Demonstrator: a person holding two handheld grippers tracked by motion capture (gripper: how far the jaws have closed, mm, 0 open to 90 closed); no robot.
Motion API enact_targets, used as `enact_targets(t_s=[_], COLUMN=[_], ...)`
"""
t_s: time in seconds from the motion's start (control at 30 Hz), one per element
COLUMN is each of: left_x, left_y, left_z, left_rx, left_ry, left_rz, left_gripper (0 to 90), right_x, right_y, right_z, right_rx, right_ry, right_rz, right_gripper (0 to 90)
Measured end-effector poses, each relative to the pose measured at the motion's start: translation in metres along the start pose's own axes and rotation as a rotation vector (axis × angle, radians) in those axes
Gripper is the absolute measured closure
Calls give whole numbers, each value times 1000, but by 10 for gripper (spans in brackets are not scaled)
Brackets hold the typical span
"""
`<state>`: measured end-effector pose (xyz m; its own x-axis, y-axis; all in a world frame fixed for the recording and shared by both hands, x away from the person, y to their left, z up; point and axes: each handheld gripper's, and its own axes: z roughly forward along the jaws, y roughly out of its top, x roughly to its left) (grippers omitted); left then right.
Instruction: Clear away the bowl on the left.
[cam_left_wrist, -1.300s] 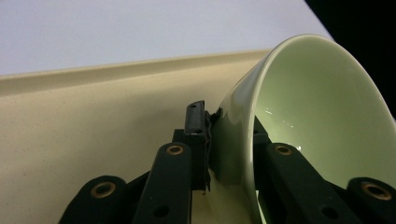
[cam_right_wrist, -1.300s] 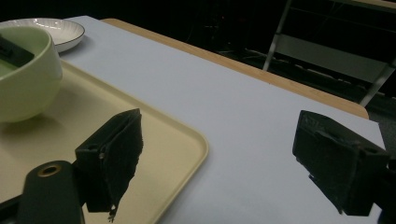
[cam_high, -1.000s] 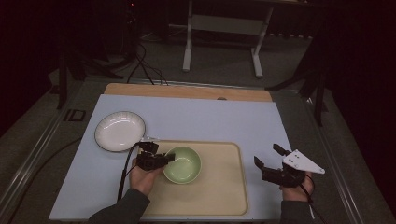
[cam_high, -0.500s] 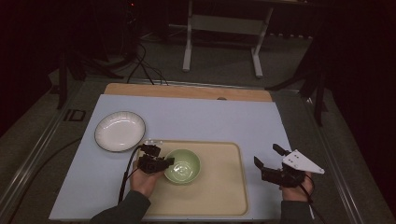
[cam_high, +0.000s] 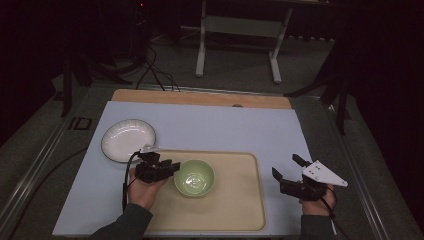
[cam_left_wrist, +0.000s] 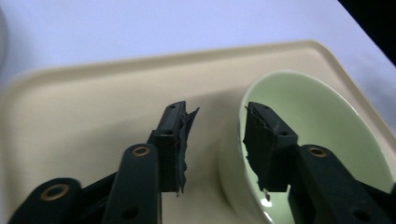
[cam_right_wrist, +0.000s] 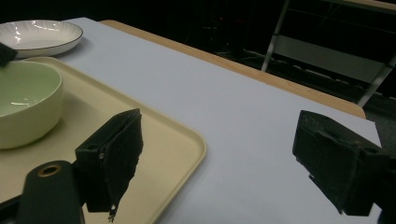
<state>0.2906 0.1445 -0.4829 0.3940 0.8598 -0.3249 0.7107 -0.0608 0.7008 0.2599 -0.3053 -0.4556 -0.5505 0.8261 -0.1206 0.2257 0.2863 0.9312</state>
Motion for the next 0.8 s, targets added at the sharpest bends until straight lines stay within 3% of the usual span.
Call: enact_targets(t_s=[0.23, 0.37, 0.8], left_x=[-1, 3, 34], left_y=[8, 10, 3], left_z=[-22, -34, -69], left_rx=[-65, -102, -210], left_ry=[106, 147, 243], left_rz=[52, 83, 131], left_gripper=[445, 407, 360], right_x=[-1, -1, -11], right_y=[0, 0, -4], right_z=[0, -1, -5], right_rx=[1, 0, 20], right_ry=[-4, -5, -3], right_rz=[0, 3, 29], right_gripper=[155, 155, 155])
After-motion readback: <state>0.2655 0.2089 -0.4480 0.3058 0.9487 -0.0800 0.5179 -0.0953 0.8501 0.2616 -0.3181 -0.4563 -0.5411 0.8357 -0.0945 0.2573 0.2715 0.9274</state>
